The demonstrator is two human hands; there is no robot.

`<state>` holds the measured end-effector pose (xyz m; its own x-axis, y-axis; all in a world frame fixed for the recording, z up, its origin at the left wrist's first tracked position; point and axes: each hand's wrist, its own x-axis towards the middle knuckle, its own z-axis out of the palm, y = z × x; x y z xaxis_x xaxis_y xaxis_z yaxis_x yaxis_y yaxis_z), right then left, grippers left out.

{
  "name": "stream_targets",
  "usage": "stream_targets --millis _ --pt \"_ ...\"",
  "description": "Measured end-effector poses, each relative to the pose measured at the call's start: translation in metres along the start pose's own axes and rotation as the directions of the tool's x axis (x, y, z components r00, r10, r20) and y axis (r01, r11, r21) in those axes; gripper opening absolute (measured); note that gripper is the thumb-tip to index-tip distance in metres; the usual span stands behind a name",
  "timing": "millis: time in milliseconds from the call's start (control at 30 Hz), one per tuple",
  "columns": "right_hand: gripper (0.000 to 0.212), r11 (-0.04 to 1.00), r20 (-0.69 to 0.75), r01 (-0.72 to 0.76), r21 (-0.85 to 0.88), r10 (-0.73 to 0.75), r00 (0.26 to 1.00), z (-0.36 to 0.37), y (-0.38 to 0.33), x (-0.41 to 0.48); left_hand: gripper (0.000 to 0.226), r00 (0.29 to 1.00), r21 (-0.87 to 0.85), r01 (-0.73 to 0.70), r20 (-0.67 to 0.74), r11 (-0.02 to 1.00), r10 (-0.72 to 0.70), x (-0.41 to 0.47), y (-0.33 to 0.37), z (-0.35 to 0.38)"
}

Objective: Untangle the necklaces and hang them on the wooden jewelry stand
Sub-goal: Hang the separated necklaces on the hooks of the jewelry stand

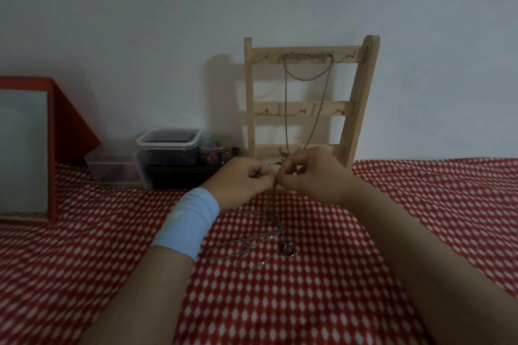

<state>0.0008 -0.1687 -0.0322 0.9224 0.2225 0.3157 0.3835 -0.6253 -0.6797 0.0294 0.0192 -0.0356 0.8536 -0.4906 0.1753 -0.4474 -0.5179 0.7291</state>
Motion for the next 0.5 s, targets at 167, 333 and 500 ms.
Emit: stream_targets --millis 167,333,500 --pt "0.019 0.967 0.172 -0.157 0.201 0.122 0.977 0.003 -0.005 -0.004 0.023 0.998 -0.102 0.053 -0.032 0.993 -0.056 0.001 -0.002 -0.004" --pt "0.024 0.967 0.21 -0.206 0.152 0.172 0.962 0.002 -0.01 -0.003 0.026 0.999 -0.094 0.042 0.017 0.995 -0.041 0.0 0.006 -0.001" --pt "0.044 0.967 0.221 -0.229 0.113 0.2 0.955 0.003 -0.007 -0.003 0.03 0.988 -0.143 0.125 0.113 0.982 -0.109 -0.001 0.006 -0.002"
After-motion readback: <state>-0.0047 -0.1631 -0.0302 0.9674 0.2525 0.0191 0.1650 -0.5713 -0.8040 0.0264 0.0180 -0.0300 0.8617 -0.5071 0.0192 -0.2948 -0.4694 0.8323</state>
